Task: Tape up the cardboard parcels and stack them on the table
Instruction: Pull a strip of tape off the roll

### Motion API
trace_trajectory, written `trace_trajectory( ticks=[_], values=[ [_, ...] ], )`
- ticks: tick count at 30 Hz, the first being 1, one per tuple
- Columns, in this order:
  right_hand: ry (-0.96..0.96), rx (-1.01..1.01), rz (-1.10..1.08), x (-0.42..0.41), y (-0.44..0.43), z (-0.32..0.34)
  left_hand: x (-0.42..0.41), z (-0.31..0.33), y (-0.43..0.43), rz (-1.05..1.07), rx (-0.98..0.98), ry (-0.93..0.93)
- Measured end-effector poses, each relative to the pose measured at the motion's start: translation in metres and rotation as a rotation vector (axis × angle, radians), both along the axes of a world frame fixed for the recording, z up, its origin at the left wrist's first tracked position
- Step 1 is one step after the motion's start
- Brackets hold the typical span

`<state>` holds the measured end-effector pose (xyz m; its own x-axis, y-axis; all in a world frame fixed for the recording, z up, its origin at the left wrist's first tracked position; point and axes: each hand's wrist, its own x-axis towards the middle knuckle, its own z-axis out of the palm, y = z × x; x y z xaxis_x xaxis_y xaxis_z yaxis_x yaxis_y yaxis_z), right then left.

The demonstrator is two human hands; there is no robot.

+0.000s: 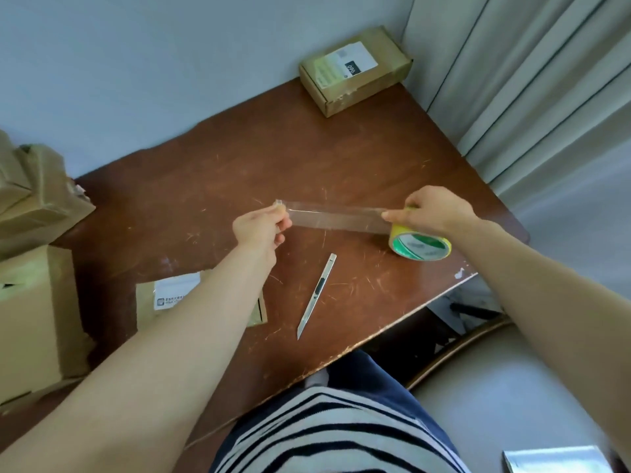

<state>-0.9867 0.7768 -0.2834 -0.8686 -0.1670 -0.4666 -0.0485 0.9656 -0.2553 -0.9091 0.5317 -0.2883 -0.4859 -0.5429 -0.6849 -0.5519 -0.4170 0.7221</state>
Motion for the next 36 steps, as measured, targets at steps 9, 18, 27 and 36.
trace_trajectory(
  ticks=[9,18,27,36],
  values=[
    [0.269,0.477,0.350,-0.034,-0.070,-0.013,-0.007,-0.027,0.009,0.109,0.092,-0.142],
    [-0.086,-0.008,0.394,0.064,-0.103,-0.049,0.001,-0.030,0.006,0.101,0.182,-0.121],
    [0.060,-0.327,0.806,0.080,-0.078,-0.045,0.004,-0.031,0.001,0.048,0.156,-0.110],
    [0.051,-0.097,0.613,0.093,-0.040,-0.044,0.001,-0.034,-0.003,0.012,0.107,-0.142]
  ],
)
